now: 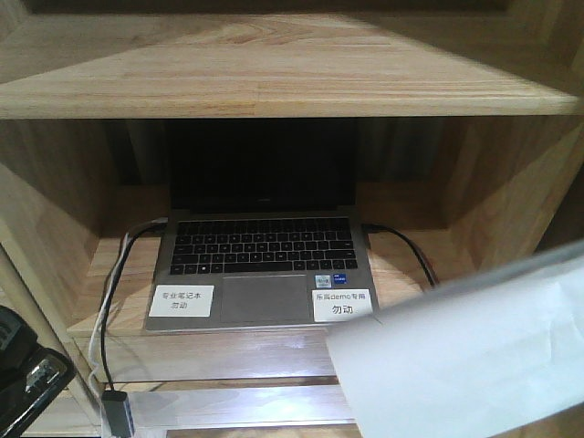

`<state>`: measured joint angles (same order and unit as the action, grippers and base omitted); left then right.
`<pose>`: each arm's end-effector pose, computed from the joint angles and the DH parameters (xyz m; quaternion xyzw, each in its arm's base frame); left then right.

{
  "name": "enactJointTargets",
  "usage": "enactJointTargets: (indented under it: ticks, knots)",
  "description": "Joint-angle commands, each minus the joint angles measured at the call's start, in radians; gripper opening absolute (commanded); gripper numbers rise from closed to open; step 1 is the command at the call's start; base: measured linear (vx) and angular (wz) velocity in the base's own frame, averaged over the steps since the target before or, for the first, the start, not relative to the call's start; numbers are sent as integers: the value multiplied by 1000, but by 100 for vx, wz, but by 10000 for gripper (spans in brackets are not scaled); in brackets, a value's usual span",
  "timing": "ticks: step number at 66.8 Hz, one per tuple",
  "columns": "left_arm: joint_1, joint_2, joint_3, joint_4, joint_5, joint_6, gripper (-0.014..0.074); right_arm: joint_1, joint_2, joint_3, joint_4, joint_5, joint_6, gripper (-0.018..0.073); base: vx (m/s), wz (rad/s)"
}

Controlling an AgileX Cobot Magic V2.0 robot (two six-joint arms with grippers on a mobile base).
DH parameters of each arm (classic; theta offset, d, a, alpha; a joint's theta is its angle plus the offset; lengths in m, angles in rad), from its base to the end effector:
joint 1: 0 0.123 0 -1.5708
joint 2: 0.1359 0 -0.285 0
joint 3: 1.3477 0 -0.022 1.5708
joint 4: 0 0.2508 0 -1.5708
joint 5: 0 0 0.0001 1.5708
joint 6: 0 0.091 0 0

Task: Grab stapler and paper to desk for stapling
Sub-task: 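Pinch the paper edge with the right gripper and pull it off the shelf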

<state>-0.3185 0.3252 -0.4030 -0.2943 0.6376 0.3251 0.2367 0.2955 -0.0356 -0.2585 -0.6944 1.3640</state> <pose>0.0607 -0.0366 0.2735 0.2147 0.8178 -0.1342 0.5167 0.0651 0.0310 0.2641 0.1631 0.4845 0.5850 0.6297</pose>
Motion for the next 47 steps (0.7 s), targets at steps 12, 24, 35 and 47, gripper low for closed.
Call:
enactJointTargets:
  ticks: [12, 24, 35, 47]
  knots:
    - [-3, 6, -35, -26, -105, -2, -7, 1, -37, -25, 9, 11, -1, -2, 0, 0]
    - [-3, 6, -35, -26, -105, -2, -7, 1, -37, -25, -6, 11, -4, -2, 0, 0]
    - [-3, 6, -35, -26, -105, -2, -7, 1, -37, -25, -52, 11, -18, -2, 0, 0]
    - [-3, 6, -35, -26, -105, -2, -7, 1, -37, -25, -55, 10, -18, -2, 0, 0]
